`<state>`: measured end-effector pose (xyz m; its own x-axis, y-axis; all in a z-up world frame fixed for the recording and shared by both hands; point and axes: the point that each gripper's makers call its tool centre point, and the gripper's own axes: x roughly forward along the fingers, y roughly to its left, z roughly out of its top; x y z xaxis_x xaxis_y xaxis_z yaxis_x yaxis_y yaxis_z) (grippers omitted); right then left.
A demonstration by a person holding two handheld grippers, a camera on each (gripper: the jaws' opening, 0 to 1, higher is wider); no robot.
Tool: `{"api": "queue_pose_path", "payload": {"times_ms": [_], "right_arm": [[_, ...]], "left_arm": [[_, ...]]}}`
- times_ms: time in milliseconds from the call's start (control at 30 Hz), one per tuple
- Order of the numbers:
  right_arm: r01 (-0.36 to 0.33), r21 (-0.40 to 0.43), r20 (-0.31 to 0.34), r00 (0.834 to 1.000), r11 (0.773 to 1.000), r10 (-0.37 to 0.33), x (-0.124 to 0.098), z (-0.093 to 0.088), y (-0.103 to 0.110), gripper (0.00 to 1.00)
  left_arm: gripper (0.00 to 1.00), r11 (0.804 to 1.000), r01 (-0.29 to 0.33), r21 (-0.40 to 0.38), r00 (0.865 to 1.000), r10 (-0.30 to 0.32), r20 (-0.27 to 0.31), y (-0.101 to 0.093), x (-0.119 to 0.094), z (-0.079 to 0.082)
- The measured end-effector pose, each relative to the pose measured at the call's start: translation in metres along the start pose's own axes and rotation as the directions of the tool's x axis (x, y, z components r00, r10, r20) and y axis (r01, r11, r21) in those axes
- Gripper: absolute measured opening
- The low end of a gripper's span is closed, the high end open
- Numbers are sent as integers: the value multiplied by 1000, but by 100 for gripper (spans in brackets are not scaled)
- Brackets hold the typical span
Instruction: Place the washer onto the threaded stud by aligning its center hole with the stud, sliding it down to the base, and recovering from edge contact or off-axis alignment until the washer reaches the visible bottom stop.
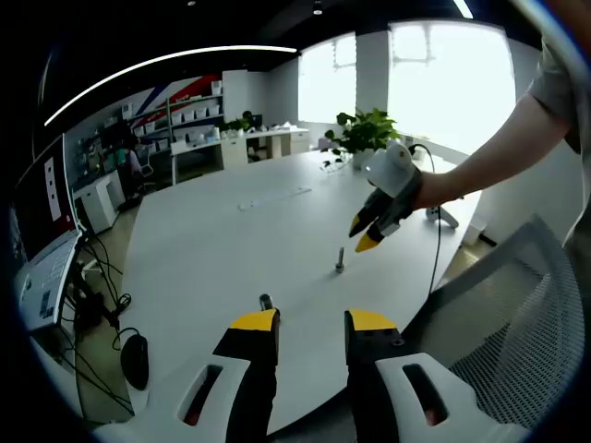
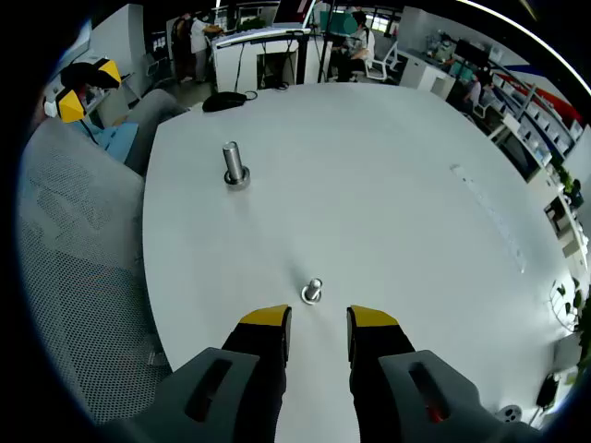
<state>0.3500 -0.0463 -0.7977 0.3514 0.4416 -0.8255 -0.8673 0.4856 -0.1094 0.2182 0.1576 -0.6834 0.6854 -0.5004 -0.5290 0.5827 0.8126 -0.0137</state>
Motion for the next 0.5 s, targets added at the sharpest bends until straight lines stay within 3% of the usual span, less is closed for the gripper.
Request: {"api": "queue_pose_path", "payload": {"times_ms": [267, 500], "right_arm": [[7, 164, 164, 986, 986, -35, -40, 19, 5, 26], [35, 160, 263, 962, 986, -77, -86, 37, 27, 26]], "left_arm": [[26, 1000, -26, -11, 999, 26, 30, 6, -4, 5], [26, 1000, -30, 8, 999, 30, 17, 5, -2, 3]]}}
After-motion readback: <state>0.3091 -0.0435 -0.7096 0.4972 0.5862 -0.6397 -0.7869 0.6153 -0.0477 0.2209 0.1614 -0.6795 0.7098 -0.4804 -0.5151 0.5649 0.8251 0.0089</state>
